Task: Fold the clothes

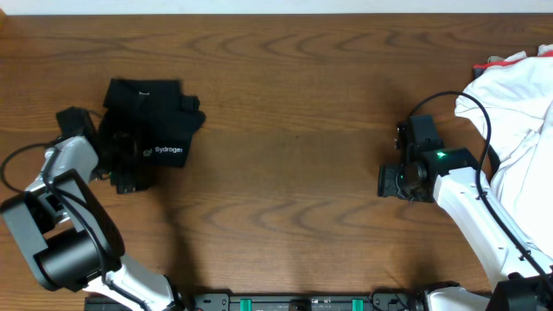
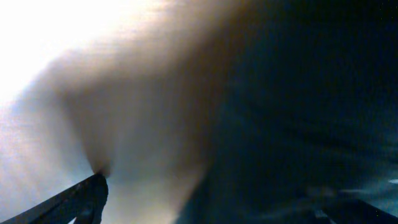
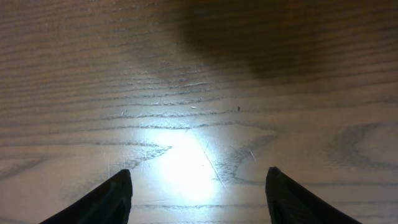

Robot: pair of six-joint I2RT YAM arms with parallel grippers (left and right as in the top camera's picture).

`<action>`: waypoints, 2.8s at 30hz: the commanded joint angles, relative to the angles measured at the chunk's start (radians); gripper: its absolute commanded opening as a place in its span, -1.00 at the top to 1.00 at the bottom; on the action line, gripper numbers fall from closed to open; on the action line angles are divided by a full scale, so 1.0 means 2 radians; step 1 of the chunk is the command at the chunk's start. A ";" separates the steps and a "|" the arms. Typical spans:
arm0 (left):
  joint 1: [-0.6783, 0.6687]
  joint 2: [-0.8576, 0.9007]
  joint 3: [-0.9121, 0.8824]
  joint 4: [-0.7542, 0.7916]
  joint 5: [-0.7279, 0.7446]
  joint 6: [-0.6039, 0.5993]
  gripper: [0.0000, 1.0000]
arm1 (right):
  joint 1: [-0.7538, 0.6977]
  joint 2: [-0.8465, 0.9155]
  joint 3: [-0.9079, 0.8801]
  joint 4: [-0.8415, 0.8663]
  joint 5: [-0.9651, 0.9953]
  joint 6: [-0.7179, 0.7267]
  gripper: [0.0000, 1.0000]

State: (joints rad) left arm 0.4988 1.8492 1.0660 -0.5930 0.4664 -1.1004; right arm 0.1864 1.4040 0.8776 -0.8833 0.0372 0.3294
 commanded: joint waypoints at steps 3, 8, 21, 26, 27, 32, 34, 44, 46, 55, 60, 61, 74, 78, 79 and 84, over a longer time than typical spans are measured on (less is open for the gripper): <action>0.038 -0.013 -0.021 -0.057 -0.058 0.131 -0.96 | -0.002 -0.004 0.002 0.002 0.006 0.003 -0.36; 0.050 -0.080 -0.019 -0.091 -0.062 0.233 -0.96 | -0.002 -0.004 0.002 0.004 0.005 0.003 -0.36; -0.026 -0.244 -0.019 -0.113 -0.083 0.388 -0.99 | -0.002 -0.004 0.002 0.018 -0.001 0.003 -0.38; -0.104 -0.220 -0.019 -0.110 -0.100 0.461 -0.20 | -0.002 -0.004 0.002 0.018 -0.001 0.003 -0.40; -0.115 -0.213 -0.019 -0.108 -0.117 0.465 0.01 | -0.002 -0.004 0.002 0.018 -0.001 0.003 -0.40; -0.148 -0.165 -0.019 -0.072 -0.182 0.465 0.88 | -0.002 -0.004 0.002 0.018 -0.002 0.003 -0.40; -0.149 -0.142 -0.019 -0.053 -0.191 0.461 0.88 | -0.002 -0.004 0.002 0.018 -0.002 0.003 -0.40; -0.149 -0.040 -0.019 0.051 -0.228 0.466 0.88 | -0.002 -0.004 0.002 0.019 -0.002 0.003 -0.39; -0.150 -0.021 -0.019 0.068 -0.228 0.466 0.88 | -0.002 -0.004 0.002 0.020 -0.002 0.003 -0.40; -0.150 0.044 -0.019 0.146 -0.226 0.385 0.87 | -0.002 -0.004 0.002 0.023 -0.002 0.003 -0.39; -0.150 0.045 -0.018 0.188 -0.226 0.336 0.84 | -0.002 -0.004 0.002 0.023 -0.002 0.003 -0.39; -0.150 0.045 -0.018 0.196 -0.226 0.331 0.81 | -0.002 -0.004 0.002 0.023 -0.002 0.003 -0.39; -0.150 -0.043 0.043 0.054 -0.226 0.415 -0.35 | -0.002 -0.004 0.002 0.020 -0.002 0.003 -0.32; -0.150 -0.125 0.077 -0.020 -0.219 0.417 -0.71 | -0.002 -0.005 0.002 0.036 -0.004 0.003 -0.34; -0.150 -0.149 0.083 -0.033 -0.210 0.418 -0.74 | -0.002 -0.006 0.003 0.042 -0.004 0.003 -0.35; -0.152 -0.257 0.088 -0.059 -0.158 0.442 -0.89 | -0.010 -0.024 0.010 0.055 -0.010 0.003 -0.40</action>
State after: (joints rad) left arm 0.1970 1.4342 1.2236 -0.6853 0.0772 -0.2626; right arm 0.1833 1.3979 0.8776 -0.7769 0.0257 0.3294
